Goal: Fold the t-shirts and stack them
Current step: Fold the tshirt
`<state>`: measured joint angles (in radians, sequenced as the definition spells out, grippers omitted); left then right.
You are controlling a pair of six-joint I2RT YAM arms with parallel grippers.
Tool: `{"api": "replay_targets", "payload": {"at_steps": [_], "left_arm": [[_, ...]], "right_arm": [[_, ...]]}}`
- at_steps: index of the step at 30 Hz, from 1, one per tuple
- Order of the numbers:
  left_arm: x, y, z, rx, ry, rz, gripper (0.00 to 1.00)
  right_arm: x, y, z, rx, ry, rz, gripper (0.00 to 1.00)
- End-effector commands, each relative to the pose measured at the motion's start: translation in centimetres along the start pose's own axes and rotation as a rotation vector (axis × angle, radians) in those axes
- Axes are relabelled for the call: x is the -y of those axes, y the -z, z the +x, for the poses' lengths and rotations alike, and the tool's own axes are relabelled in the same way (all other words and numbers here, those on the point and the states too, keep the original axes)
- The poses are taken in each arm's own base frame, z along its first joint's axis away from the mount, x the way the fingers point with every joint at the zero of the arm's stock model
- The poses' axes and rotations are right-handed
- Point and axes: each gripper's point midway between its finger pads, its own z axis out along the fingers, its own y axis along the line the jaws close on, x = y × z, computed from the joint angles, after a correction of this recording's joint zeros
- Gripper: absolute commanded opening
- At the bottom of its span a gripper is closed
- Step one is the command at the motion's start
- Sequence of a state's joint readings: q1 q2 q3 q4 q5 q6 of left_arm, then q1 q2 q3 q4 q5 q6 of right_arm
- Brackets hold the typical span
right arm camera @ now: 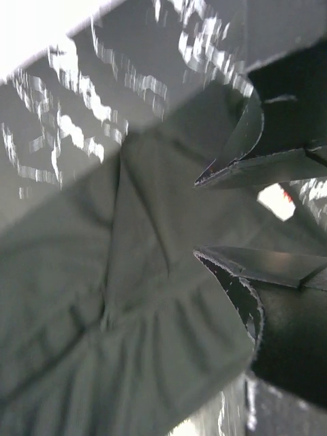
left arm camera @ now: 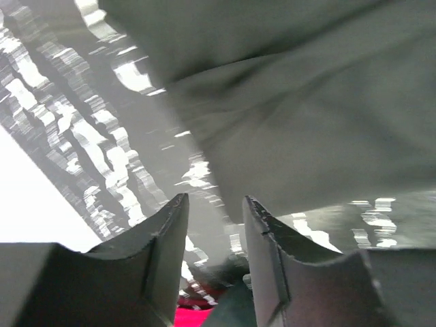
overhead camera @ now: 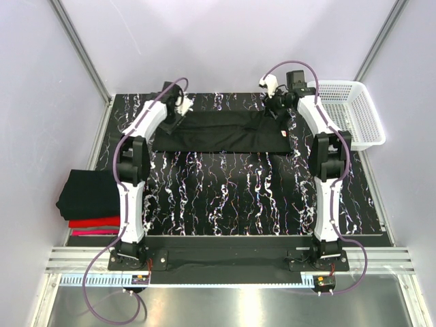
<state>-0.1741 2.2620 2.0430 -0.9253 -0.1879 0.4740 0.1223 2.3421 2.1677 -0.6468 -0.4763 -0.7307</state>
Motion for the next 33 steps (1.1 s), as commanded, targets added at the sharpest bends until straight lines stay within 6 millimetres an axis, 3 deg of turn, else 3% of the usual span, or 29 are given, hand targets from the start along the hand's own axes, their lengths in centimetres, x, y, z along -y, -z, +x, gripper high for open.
{"api": "replay_targets", "payload": {"at_steps": [1, 5, 10, 21, 33], "left_arm": [[1.9, -0.3, 0.1, 0.001, -0.015, 0.060, 0.41], [2.8, -1.6, 1.3, -0.044, -0.022, 0.085, 0.41], [2.9, -2.6, 1.3, -0.057, -0.023, 0.093, 0.41], [3.3, -3.2, 0.6, -0.040, -0.010, 0.117, 0.41], [3.4, -3.1, 0.2, -0.028, 0.001, 0.124, 0.41]], "right_arm": [[-3.4, -0.8, -0.2, 0.051, -0.114, -0.155, 0.45], [-4.1, -2.4, 0.5, 0.035, -0.150, -0.183, 0.47], [-4.5, -3.9, 0.9, 0.022, -0.180, -0.220, 0.48], [-5.9, -5.7, 1.4, -0.008, -0.184, -0.258, 0.48], [-5.7, -7.1, 2.6, -0.070, -0.141, -0.207, 0.46]]}}
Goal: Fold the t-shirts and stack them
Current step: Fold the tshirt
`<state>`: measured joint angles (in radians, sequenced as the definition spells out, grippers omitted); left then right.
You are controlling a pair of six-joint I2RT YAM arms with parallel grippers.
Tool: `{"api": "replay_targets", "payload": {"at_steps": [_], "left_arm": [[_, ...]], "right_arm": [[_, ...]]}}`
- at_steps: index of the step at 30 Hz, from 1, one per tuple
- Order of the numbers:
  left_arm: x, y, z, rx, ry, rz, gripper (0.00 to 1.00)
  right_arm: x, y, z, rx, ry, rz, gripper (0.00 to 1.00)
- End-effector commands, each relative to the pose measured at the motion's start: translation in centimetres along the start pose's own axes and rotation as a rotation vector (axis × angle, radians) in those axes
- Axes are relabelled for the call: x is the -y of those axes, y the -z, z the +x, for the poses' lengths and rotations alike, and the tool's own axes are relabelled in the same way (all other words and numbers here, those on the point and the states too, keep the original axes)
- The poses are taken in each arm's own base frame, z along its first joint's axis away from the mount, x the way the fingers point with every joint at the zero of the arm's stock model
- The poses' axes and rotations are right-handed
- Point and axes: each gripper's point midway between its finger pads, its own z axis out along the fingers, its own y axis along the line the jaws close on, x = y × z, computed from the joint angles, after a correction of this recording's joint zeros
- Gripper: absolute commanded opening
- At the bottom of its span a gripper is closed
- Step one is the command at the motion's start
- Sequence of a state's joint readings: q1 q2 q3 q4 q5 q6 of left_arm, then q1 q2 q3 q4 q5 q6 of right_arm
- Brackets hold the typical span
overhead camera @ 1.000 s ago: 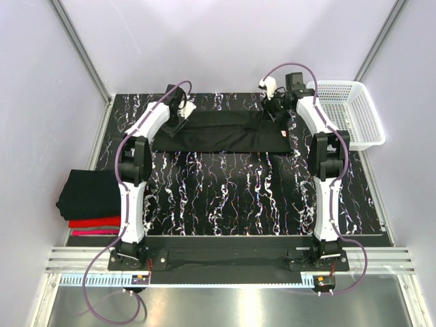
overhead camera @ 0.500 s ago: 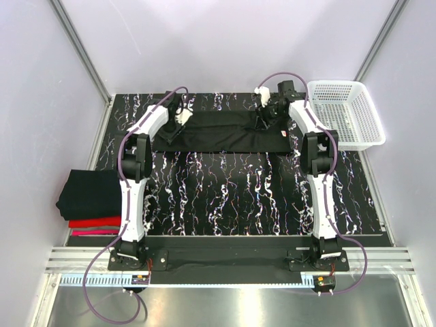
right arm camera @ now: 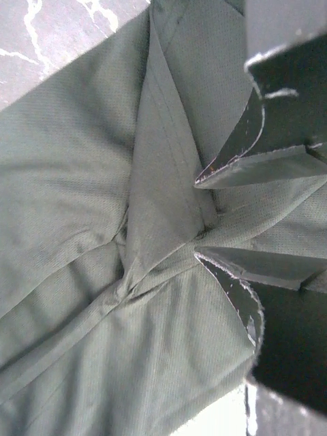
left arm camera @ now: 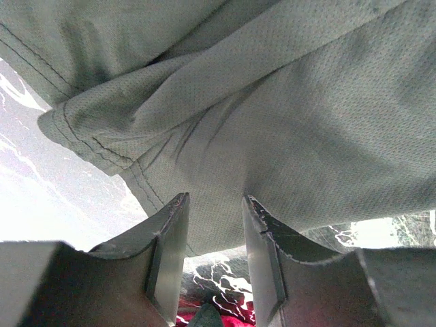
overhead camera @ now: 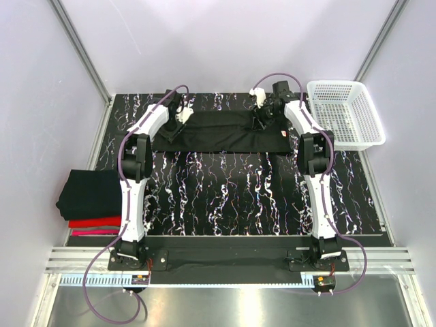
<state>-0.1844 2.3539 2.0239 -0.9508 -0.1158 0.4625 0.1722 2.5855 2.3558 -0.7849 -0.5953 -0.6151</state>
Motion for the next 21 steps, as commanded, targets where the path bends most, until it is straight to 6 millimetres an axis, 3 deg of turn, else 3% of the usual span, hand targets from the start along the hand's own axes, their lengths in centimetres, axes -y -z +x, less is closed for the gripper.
{"api": "replay_targets", "payload": {"at_steps": [1, 4, 9, 11, 21], "left_arm": [[-0.4, 1.1, -1.7, 0.057, 0.016, -0.003, 0.42], [-0.4, 1.1, -1.8, 0.060, 0.019, -0.003, 0.41], [-0.5, 1.0, -1.8, 0.061, 0.018, -0.003, 0.41], [-0.4, 1.0, -1.8, 0.059, 0.019, 0.000, 0.41], [-0.2, 1.0, -1.7, 0.058, 0.020, 0.007, 0.41]], "right_arm": [[0.0, -0.3, -0.9, -0.011, 0.037, 0.027, 0.46], [0.2, -0.5, -1.0, -0.018, 0.047, 0.046, 0.43], [0.4, -0.6, -1.2, -0.019, 0.063, 0.056, 0.21], [0.3, -0.5, -1.7, -0.012, 0.077, 0.059, 0.16], [-1.2, -0.5, -5.7, 0.013, 0.344, 0.091, 0.16]]}}
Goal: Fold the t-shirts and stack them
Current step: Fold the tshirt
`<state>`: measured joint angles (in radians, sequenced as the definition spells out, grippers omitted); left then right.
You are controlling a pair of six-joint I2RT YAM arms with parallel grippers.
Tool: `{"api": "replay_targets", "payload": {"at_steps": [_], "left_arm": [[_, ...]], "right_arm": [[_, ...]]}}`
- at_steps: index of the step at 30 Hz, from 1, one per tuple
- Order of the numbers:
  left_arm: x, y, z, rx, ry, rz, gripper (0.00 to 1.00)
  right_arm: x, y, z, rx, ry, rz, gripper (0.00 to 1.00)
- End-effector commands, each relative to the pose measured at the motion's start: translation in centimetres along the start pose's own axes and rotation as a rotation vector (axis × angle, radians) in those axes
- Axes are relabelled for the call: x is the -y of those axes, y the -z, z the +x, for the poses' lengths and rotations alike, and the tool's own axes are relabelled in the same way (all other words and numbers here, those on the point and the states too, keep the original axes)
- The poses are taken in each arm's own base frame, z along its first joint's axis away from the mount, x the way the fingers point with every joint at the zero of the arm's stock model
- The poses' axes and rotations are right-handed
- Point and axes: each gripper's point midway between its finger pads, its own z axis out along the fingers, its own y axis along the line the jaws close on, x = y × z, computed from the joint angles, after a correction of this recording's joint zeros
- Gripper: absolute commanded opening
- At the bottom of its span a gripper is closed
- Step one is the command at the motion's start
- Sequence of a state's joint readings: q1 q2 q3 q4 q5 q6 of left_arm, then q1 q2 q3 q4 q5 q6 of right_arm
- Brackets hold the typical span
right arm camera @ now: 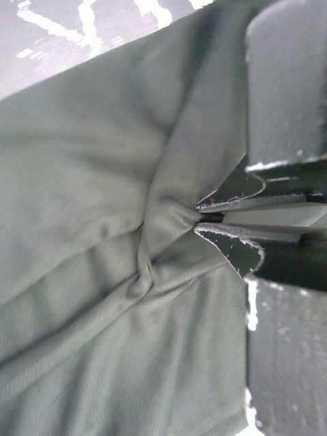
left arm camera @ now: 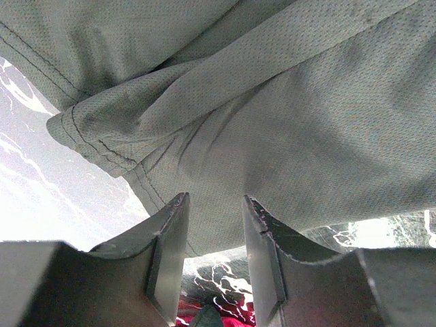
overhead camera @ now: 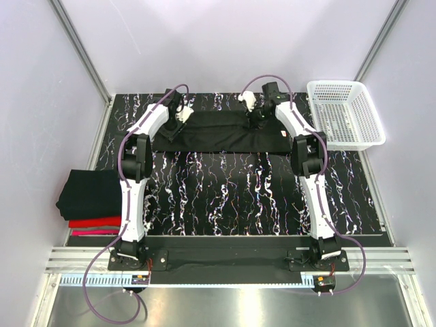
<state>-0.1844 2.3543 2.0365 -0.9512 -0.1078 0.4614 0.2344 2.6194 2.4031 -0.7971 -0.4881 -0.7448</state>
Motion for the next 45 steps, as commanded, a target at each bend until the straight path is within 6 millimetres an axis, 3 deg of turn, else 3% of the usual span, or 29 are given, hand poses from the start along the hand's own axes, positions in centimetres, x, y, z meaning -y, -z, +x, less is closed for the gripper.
{"api": "replay_targets", "payload": {"at_steps": [1, 6, 11, 12, 15, 21, 24, 26, 27, 28, 29, 30, 31, 32, 35, 36, 39, 45], "left_arm": [[-0.2, 0.8, -1.3, 0.044, 0.016, 0.005, 0.41], [-0.1, 1.2, -1.1, 0.044, 0.017, 0.005, 0.41], [0.0, 1.6, -0.7, 0.038, 0.012, 0.008, 0.41], [0.0, 1.7, -0.7, 0.040, 0.012, 0.007, 0.41], [0.1, 1.8, -0.4, 0.036, 0.014, 0.009, 0.41], [0.0, 2.5, -0.3, 0.040, 0.007, 0.001, 0.41], [0.0, 2.7, 1.1, 0.008, -0.062, -0.002, 0.41], [-0.3, 3.9, 1.4, 0.035, -0.106, 0.017, 0.43], [0.2, 4.0, 1.8, 0.054, -0.156, 0.063, 0.46], [-0.5, 5.2, 1.9, 0.077, -0.167, 0.057, 0.48], [-0.9, 5.5, 2.1, 0.082, -0.187, 0.051, 0.48], [-1.0, 5.6, 2.7, 0.067, -0.241, 0.059, 0.48], [-1.0, 5.8, 3.0, 0.056, -0.271, 0.066, 0.49], [-1.0, 5.8, 3.3, 0.047, -0.295, 0.073, 0.48], [-0.6, 5.3, 4.1, 0.014, -0.343, 0.100, 0.46], [-0.5, 5.2, 4.3, 0.003, -0.352, 0.110, 0.46], [-0.3, 4.7, 4.7, -0.015, -0.374, 0.126, 0.46], [0.2, 2.4, 4.0, -0.023, -0.361, 0.171, 0.45]], "right_arm": [[0.4, 1.7, -5.5, 0.085, 0.180, 0.063, 0.17], [1.3, 1.0, -7.4, 0.135, 0.237, 0.126, 0.17], [4.4, 1.7, -10.3, 0.219, 0.244, 0.284, 0.22], [5.2, 2.0, -11.3, 0.256, 0.246, 0.324, 0.27], [6.3, 2.1, -11.7, 0.263, 0.241, 0.406, 0.51], [9.0, 4.5, -13.6, 0.308, 0.195, 0.560, 0.60], [9.3, 6.0, -13.7, 0.296, 0.138, 0.602, 0.61], [9.0, 7.5, -13.8, 0.293, 0.100, 0.602, 0.61], [8.3, 6.8, -12.2, 0.253, 0.078, 0.567, 0.61], [7.8, 8.5, -12.9, 0.268, 0.078, 0.564, 0.61], [7.3, 8.9, -12.5, 0.264, 0.065, 0.552, 0.61], [6.4, 8.0, -10.5, 0.222, 0.046, 0.518, 0.61], [5.7, 9.7, -11.4, 0.242, 0.052, 0.514, 0.61], [5.2, 9.9, -10.9, 0.235, 0.049, 0.504, 0.61], [3.2, 10.7, -9.5, 0.208, 0.021, 0.476, 0.61], [2.6, 10.2, -8.1, 0.179, 0.006, 0.461, 0.61], [0.7, 12.3, -8.3, 0.185, 0.023, 0.447, 0.61], [-0.2, 14.4, -6.9, 0.132, 0.079, 0.467, 0.62]]}}
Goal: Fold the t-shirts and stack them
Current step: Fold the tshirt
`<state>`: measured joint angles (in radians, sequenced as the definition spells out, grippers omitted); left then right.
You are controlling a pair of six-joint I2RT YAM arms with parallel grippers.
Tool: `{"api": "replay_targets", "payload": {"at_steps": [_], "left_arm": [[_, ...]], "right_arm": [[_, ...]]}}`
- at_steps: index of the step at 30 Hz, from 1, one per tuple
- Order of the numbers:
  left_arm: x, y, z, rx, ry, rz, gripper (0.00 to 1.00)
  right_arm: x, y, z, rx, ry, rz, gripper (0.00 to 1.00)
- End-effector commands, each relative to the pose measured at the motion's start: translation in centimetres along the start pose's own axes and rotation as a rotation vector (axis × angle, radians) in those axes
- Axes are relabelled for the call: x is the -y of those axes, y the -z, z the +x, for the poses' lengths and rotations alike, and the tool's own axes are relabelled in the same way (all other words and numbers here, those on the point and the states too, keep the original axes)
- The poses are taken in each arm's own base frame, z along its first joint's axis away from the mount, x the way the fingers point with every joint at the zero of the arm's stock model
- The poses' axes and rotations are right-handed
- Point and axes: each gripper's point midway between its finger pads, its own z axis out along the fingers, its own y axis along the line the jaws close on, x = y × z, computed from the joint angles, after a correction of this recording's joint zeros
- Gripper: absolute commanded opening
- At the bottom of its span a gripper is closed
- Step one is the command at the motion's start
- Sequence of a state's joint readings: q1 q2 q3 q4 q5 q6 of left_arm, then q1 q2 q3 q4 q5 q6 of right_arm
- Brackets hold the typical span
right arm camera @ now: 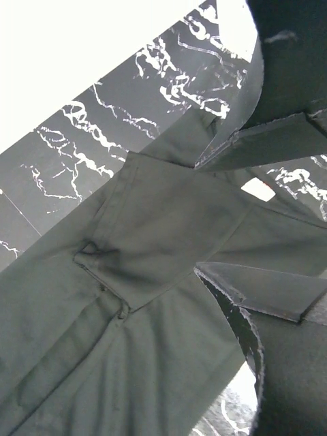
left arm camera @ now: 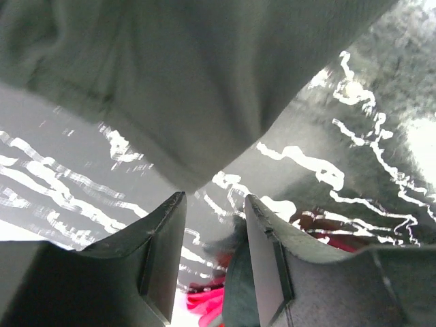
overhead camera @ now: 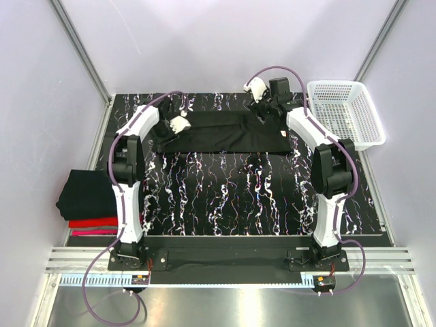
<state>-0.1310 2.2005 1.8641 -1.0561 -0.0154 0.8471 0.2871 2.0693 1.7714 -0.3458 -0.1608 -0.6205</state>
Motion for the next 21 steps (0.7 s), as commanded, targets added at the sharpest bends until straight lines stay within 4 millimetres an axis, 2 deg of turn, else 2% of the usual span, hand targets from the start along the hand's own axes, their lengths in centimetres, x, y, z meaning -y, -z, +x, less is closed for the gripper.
{"api": "replay_targets", "payload": {"at_steps": [1, 6, 8, 12, 13, 14, 15, 16, 17, 18, 19, 20, 21], "left_arm": [[-0.3, -1.4, -1.3, 0.023, -0.022, 0.035, 0.45], [-0.1, -3.0, -1.1, -0.005, -0.017, 0.061, 0.43], [-0.2, -3.4, -0.9, -0.022, -0.021, 0.059, 0.40], [0.4, -4.1, -0.6, -0.041, -0.024, 0.077, 0.11], [0.5, -4.0, -0.3, -0.065, -0.027, 0.068, 0.01], [1.4, -4.0, 0.0, -0.075, -0.030, 0.095, 0.00], [2.1, -3.2, -0.4, -0.070, -0.046, 0.100, 0.00], [3.4, -3.1, 0.1, -0.089, -0.059, 0.123, 0.00], [4.4, -1.8, -0.6, -0.076, -0.085, 0.123, 0.00], [5.5, -1.3, -0.8, -0.066, -0.098, 0.142, 0.00], [7.2, -1.1, -0.1, -0.088, -0.106, 0.180, 0.00], [8.3, 0.3, -0.6, -0.073, -0.130, 0.177, 0.00], [9.4, 0.7, -0.5, -0.077, -0.143, 0.193, 0.00]], "right_arm": [[0.9, 2.9, -1.5, 0.031, 0.046, 0.032, 0.62], [0.1, 3.7, -0.7, 0.009, 0.024, 0.016, 0.63], [0.0, 3.8, -0.3, -0.004, -0.016, 0.018, 0.62], [-1.0, 4.0, 0.5, -0.046, -0.165, -0.015, 0.62], [-1.5, 4.2, 1.2, -0.079, -0.197, -0.032, 0.62], [-1.4, 4.4, 0.9, -0.082, -0.221, -0.037, 0.62], [-1.3, 4.6, 1.3, -0.093, -0.270, -0.041, 0.62], [-1.5, 4.8, 1.7, -0.116, -0.296, -0.049, 0.62], [-1.2, 5.1, 1.6, -0.116, -0.320, -0.044, 0.62], [-1.0, 5.3, 1.9, -0.122, -0.370, -0.045, 0.62], [-1.1, 5.6, 2.4, -0.142, -0.402, -0.052, 0.62], [-1.3, 5.6, 2.9, -0.154, -0.429, -0.065, 0.62], [-1.2, 5.8, 3.6, -0.171, -0.472, -0.067, 0.62]]}}
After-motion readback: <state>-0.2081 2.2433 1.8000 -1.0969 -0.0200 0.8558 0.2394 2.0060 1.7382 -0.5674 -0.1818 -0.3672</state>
